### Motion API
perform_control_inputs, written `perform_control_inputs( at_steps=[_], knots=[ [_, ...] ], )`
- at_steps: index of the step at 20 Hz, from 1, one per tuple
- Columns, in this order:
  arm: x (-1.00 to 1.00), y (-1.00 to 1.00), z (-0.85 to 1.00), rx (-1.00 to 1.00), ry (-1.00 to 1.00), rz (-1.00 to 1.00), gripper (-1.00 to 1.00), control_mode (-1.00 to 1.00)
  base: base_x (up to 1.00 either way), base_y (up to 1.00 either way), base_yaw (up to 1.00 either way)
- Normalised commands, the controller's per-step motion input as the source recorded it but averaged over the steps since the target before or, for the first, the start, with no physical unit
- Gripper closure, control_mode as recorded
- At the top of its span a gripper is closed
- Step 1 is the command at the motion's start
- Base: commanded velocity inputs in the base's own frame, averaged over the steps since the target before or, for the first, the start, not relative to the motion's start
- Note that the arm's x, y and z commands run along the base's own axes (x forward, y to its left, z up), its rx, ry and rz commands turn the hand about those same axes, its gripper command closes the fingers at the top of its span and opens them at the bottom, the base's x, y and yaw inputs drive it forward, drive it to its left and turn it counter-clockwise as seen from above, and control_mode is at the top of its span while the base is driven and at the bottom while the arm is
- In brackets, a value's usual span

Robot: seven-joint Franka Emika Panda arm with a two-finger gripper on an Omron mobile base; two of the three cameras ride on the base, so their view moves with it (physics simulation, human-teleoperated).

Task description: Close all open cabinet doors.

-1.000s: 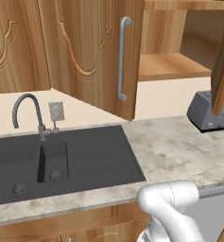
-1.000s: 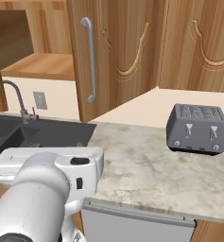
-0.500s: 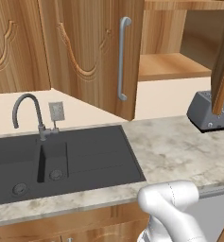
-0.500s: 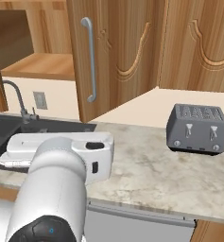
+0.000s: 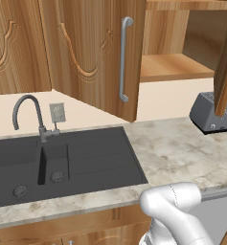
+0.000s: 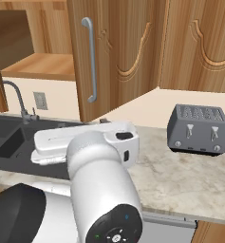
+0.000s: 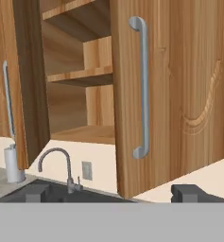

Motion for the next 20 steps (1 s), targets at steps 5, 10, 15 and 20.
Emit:
perform_control_inputs(
  at_steps=[5,10,15,20],
  knots=[
    [0.46,-0.03,-0.02,0.00,-0.11,0.11,-1.00,-1.00,0.00,0.00,0.00],
    [0.50,-0.06,-0.16,0.00,-0.03,0.09,-1.00,-1.00,0.00,0.00,0.00],
    [0.48,-0.07,-0.23,0.00,0.00,0.06,-1.00,-1.00,0.00,0.00,0.00],
    [0.43,-0.03,-0.05,0.01,0.00,0.03,-1.00,-1.00,0.00,0.00,0.00]
  ],
)
